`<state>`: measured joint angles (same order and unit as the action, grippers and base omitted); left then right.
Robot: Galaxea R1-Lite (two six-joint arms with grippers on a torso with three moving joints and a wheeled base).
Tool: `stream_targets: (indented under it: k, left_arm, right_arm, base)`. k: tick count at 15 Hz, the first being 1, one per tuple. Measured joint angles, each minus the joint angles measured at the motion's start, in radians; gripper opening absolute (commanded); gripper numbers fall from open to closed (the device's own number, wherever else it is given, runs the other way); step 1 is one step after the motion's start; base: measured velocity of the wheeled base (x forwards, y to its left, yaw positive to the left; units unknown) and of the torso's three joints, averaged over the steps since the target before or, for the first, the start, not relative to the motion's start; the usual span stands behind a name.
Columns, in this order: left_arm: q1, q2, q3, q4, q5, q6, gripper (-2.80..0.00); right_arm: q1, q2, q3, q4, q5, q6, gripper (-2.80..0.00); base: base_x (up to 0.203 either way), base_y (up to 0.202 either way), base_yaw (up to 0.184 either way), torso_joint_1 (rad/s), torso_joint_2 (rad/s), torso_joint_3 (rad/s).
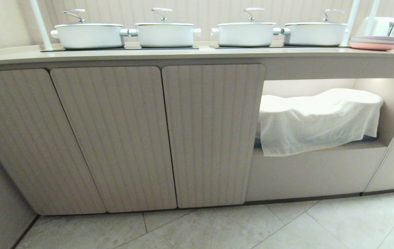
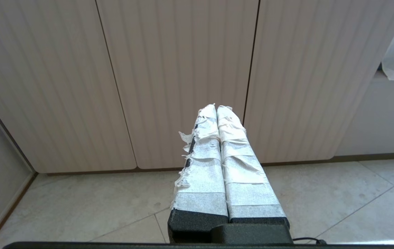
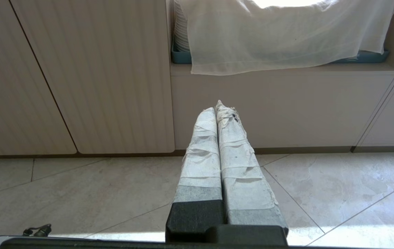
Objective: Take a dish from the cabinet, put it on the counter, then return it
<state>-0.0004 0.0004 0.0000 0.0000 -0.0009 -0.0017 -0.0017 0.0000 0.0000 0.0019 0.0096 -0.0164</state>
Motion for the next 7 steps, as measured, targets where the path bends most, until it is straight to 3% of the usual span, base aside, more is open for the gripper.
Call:
stream_targets:
  k: [7]
  left_arm:
    - [0.0,0.0,0.0,0.0,0.0,0.0,-2.8]
  right_arm:
    - [0.0,0.0,0.0,0.0,0.001,-0.002,-2.8]
  base:
    - [0.0,0.0,0.0,0.0,0.0,0.0]
